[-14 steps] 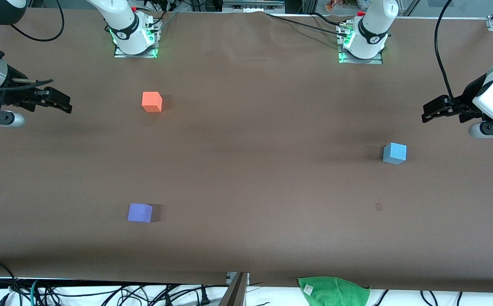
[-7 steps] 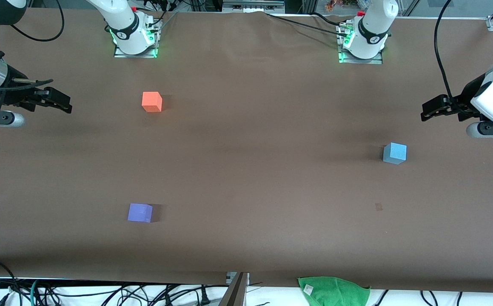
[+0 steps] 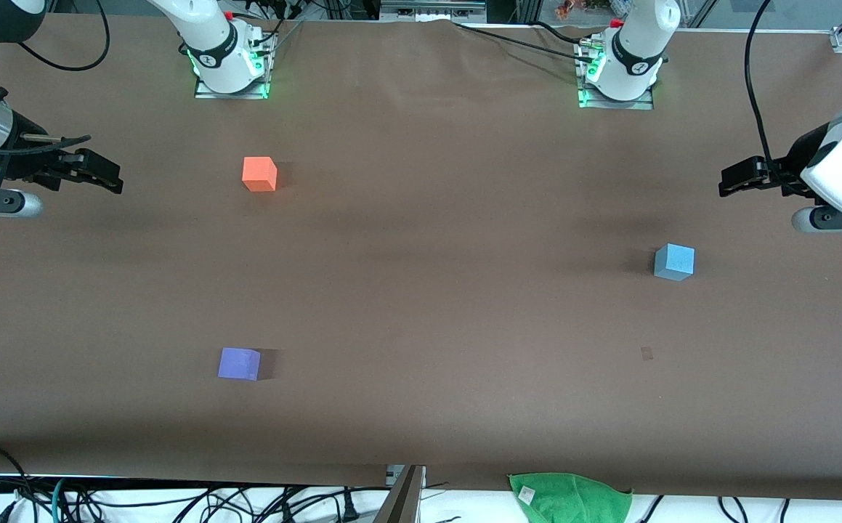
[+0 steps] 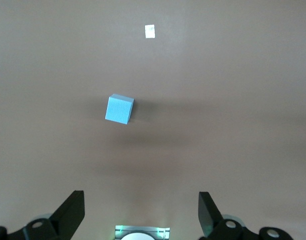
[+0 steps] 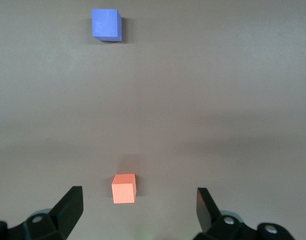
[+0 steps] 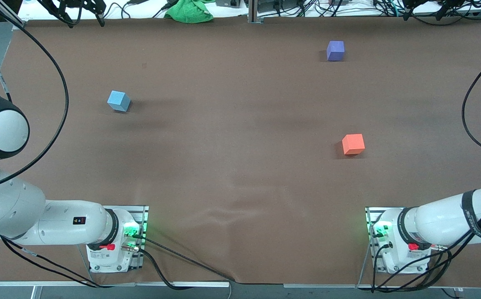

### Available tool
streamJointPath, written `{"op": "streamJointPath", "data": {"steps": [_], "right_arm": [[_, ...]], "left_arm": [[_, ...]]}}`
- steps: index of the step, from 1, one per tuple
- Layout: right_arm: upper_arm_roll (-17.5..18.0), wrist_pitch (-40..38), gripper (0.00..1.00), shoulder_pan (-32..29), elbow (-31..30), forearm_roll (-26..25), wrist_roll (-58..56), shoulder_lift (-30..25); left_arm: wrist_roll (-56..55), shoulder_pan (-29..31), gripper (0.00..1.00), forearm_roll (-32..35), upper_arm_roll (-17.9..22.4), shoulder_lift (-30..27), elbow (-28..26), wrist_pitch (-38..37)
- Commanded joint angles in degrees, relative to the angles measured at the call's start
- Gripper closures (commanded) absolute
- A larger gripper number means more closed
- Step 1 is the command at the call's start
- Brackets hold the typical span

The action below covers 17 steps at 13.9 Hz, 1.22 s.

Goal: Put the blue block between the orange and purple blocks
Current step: 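Move the left gripper over the light blue cube and lower it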

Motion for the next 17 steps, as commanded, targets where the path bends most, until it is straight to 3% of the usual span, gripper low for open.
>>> {"op": "streamJointPath", "data": {"steps": [1, 11, 15, 17], "right_arm": [[0.0, -0.6, 0.0, -0.3, 0.7, 0.8, 0.2, 0.1], [0.0, -0.8, 0.0, -0.3, 0.7, 0.8, 0.2, 0.0], [0.0, -0.8, 0.0, -0.3, 0.7, 0.8, 0.2, 0.1], [0.0, -0.8, 0.0, -0.3, 0.7, 0.8, 0.2, 0.1]], "left_arm": [[4.2, 1.3, 0.0, 1.0, 0.1, 3.4, 0.8, -1.9], [4.5, 2.5, 0.0, 2.2, 0.3, 7.0, -0.3, -2.6], [4.6, 4.2, 0.0, 2.9, 0.3, 11.5, -0.5, -2.0], [4.6, 4.4, 0.0, 2.9, 0.2, 11.9, -5.2, 3.4]]}}
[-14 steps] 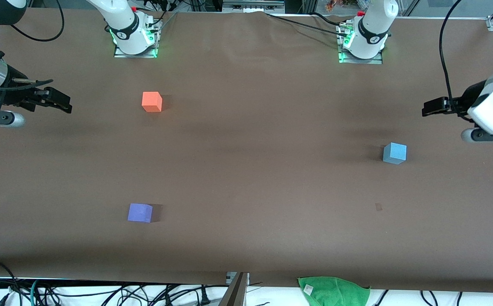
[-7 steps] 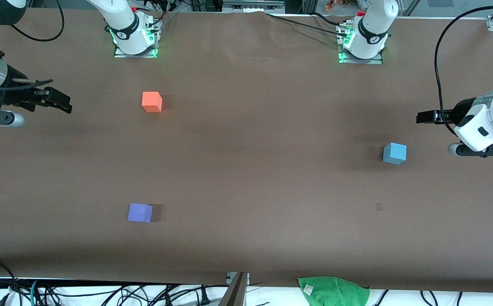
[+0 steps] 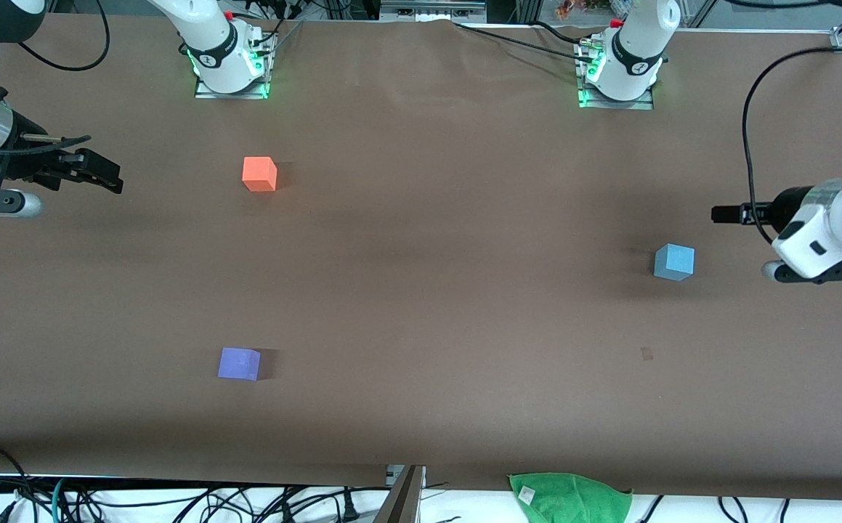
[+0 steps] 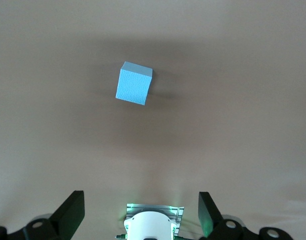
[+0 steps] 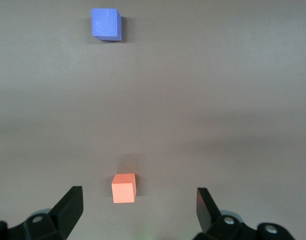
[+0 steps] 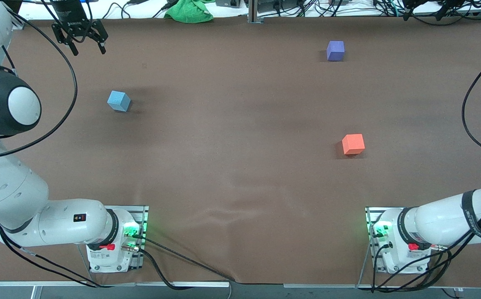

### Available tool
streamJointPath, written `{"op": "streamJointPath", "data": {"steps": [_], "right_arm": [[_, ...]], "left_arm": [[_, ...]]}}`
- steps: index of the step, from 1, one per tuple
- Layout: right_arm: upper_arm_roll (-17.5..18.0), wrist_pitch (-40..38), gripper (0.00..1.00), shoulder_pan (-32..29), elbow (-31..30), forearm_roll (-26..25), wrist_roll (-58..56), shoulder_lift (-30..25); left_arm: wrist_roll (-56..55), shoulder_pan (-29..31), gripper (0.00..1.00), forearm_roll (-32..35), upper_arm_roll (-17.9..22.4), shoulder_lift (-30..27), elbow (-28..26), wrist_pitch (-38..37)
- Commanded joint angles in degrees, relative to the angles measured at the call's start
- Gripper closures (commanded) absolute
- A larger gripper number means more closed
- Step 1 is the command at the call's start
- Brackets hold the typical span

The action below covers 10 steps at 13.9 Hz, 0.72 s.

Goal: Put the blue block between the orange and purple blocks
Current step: 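Move the left gripper over the light blue cube and lower it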

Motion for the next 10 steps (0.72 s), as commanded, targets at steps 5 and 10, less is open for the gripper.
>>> {"op": "streamJointPath", "data": {"steps": [5, 10], "right_arm": [[0.0, -0.8, 0.0, -0.3, 0.7, 0.8, 0.2, 0.0], [0.0, -0.8, 0.0, -0.3, 0.7, 0.8, 0.2, 0.1]], "left_arm": [[1.6, 0.0, 0.0, 2.7, -0.4, -6.6, -22.9, 21.6], [2.1, -0.5, 0.0, 6.8, -0.3, -11.3, -39.1, 40.9]]}}
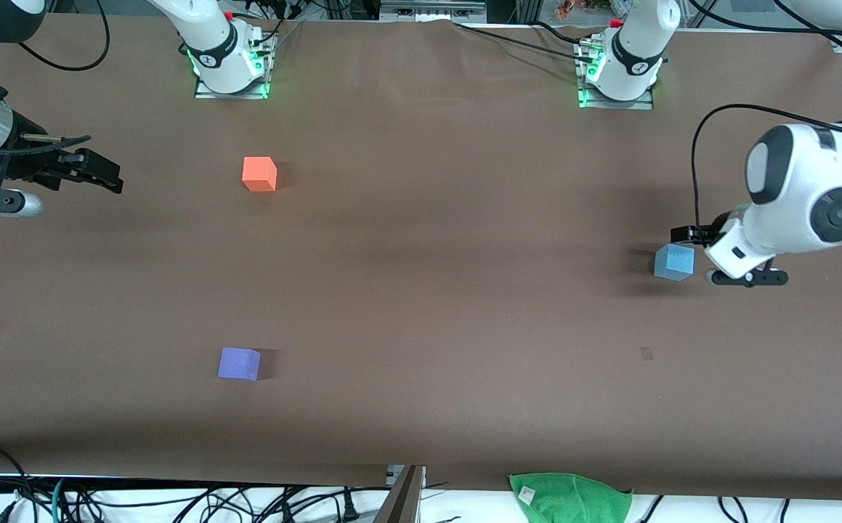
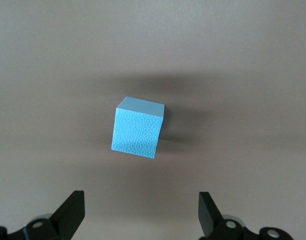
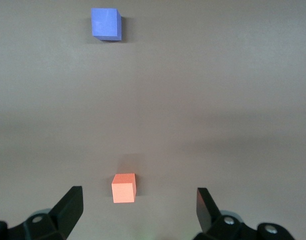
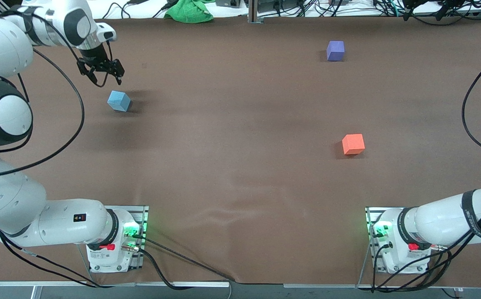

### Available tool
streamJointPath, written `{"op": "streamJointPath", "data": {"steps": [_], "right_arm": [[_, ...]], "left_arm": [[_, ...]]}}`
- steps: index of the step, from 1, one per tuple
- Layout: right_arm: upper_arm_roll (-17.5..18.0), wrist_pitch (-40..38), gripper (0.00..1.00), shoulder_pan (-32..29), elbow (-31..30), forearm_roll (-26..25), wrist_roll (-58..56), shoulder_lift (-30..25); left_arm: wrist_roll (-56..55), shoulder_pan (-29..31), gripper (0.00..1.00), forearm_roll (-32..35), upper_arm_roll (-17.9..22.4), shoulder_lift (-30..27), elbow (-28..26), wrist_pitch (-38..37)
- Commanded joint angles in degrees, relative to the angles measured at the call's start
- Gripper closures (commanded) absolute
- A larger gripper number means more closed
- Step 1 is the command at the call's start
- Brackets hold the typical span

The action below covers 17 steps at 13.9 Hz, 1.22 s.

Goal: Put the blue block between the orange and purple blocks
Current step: 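Move the left gripper over the light blue cube and lower it, then close the left gripper on the light blue cube and lift it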

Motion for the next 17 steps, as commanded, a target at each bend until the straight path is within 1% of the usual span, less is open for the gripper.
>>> {"op": "streamJointPath", "data": {"steps": [1, 3, 9, 11, 13, 17], "right_arm": [[0.0, -0.7, 0.0, -0.3, 0.7, 0.8, 0.2, 0.1], [0.0, -0.7, 0.0, -0.3, 0.7, 0.8, 0.2, 0.1], [0.0, -0.7, 0.0, -0.3, 0.7, 0.8, 0.2, 0.1], [0.0, -0.7, 0.0, -0.3, 0.7, 0.8, 0.2, 0.1], [0.0, -0.7, 0.0, -0.3, 0.7, 0.8, 0.2, 0.1], [0.0, -0.8, 0.0, -0.3, 0.6, 0.8, 0.2, 0.1]], "left_arm": [[3.1, -0.1, 0.0, 1.6, 0.1, -3.6, -9.3, 9.8], [6.4, 0.0, 0.0, 1.7, 0.8, -3.6, -13.3, 17.4], [10.4, 0.4, 0.0, 1.7, 1.8, -3.0, -20.2, 29.6], [13.1, 0.6, 0.0, 1.6, 2.4, -2.3, -20.6, 32.1], [16.5, 0.6, 0.0, 1.6, 4.0, -1.4, -20.6, 34.7], [17.7, 0.6, 0.0, 1.6, 4.3, -0.1, -20.6, 36.6]]}}
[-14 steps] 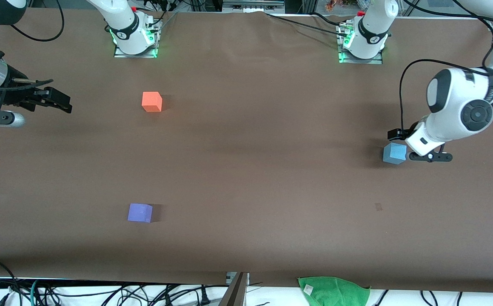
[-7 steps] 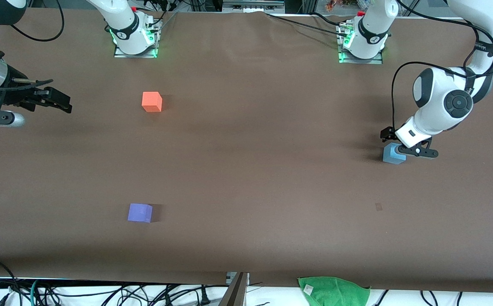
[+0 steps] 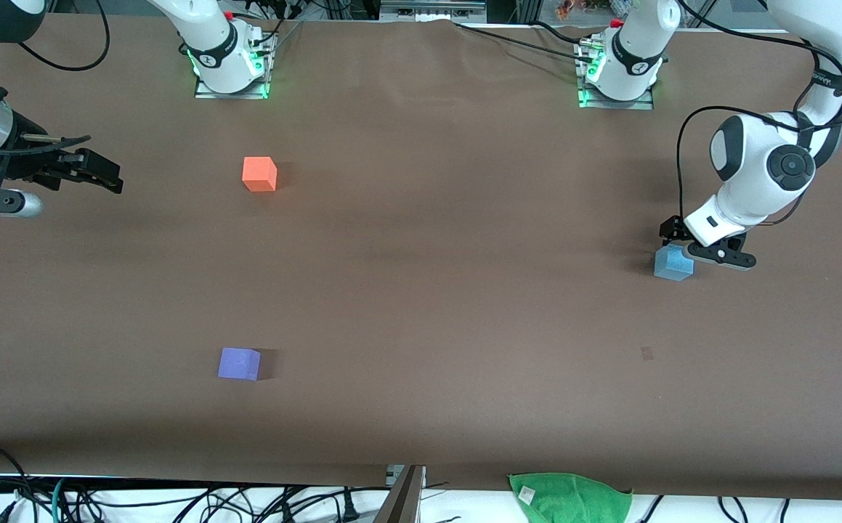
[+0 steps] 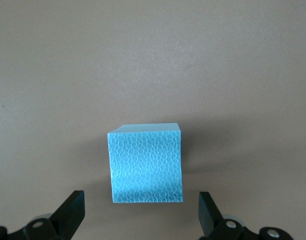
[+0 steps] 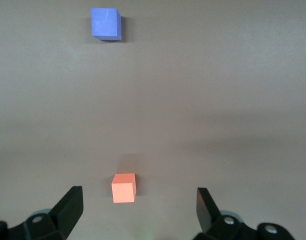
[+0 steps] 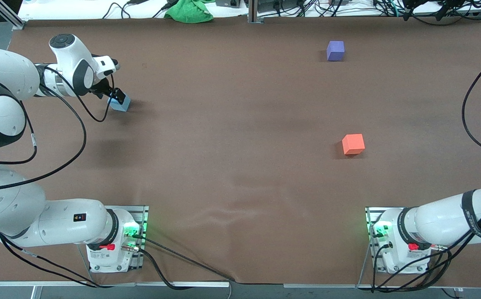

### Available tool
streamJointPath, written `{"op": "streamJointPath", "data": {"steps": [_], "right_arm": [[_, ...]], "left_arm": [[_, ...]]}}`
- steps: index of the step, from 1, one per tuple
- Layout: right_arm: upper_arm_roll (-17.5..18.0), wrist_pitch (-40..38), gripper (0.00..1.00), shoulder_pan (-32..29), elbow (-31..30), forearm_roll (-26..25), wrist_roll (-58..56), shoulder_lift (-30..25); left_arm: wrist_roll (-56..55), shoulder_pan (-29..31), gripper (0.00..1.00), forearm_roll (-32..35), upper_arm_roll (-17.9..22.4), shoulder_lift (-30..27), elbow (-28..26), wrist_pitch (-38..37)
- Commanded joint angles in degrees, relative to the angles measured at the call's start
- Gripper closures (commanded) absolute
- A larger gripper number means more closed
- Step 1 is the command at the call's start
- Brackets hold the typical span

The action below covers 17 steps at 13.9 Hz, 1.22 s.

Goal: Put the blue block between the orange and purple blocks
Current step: 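Close the left gripper on the light blue cube and lift it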

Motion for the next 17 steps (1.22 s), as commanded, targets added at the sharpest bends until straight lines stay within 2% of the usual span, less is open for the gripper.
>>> {"op": "streamJointPath", "data": {"steps": [1, 12, 13, 16, 17], "right_arm": [[0.0, -0.8, 0.0, -0.3, 0.6, 0.8, 0.2, 0.1], [0.0, -0.9, 0.0, -0.4, 0.5, 0.8, 0.2, 0.1], [0.0, -0.9, 0.0, -0.4, 0.5, 0.8, 0.2, 0.1], [0.0, -0.9, 0.0, -0.4, 0.5, 0.8, 0.2, 0.1], [0.0, -0.9, 0.0, -0.4, 0.5, 0.8, 0.2, 0.1]], "left_arm": [[0.8, 0.0, 0.0, 0.9, 0.0, 1.0, -0.3, 2.1], [-1.0, -0.8, 0.0, 0.3, 0.0, 5.2, -0.2, 5.9], [-1.0, -1.0, 0.03, 0.2, 0.0, 5.3, -0.2, 6.0], [-1.1, -1.4, 0.28, 0.2, 0.0, 5.6, 0.3, 6.1], [-1.1, -1.4, 0.34, 0.2, 0.0, 5.6, 0.3, 6.1]]}}
